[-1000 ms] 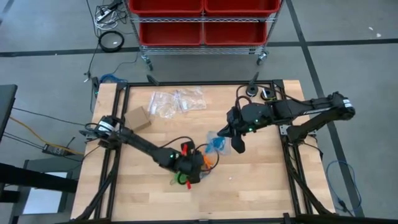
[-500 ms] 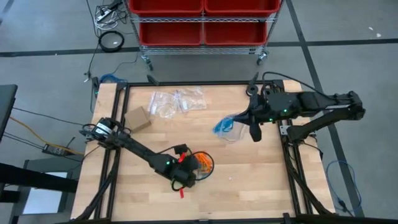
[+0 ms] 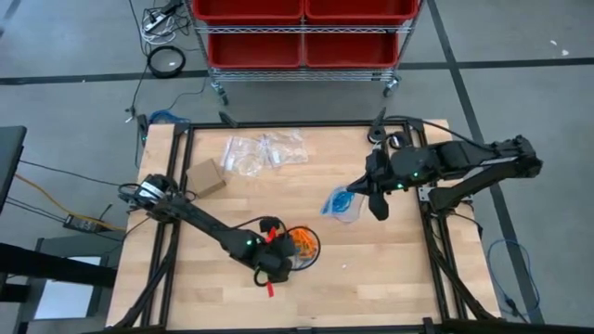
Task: Sort rubber bands
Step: Put the blue rubber band into the transparent zip bag
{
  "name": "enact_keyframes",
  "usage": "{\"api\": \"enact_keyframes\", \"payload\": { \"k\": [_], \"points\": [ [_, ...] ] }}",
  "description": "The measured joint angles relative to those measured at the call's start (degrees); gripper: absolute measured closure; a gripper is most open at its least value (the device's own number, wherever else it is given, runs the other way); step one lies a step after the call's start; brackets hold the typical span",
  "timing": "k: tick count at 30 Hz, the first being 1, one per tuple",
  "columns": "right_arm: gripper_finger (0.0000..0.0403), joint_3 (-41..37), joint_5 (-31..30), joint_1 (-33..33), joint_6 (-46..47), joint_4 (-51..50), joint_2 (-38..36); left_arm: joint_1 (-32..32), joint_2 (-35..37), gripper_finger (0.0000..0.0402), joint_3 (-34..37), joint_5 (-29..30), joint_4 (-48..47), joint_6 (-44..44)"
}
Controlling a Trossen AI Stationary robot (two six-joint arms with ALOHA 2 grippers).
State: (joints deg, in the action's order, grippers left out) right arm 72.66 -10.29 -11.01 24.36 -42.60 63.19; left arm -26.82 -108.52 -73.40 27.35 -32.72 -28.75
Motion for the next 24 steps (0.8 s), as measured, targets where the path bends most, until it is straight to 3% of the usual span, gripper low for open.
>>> {"api": "enact_keyframes", "payload": {
  "k": [12, 24],
  "points": [
    [0.0403, 0.0, 0.0, -1.0, 0.0, 0.1, 0.7, 2.2, -0.1, 0.0298, 0.5, -2.1, 1.0, 4.1],
    [0.0403, 0.0, -0.1, -1.0, 0.0, 0.1, 0.7, 6.3, -0.3, 0.0289, 0.5, -9.5, 3.0, 9.4]
  ]
}}
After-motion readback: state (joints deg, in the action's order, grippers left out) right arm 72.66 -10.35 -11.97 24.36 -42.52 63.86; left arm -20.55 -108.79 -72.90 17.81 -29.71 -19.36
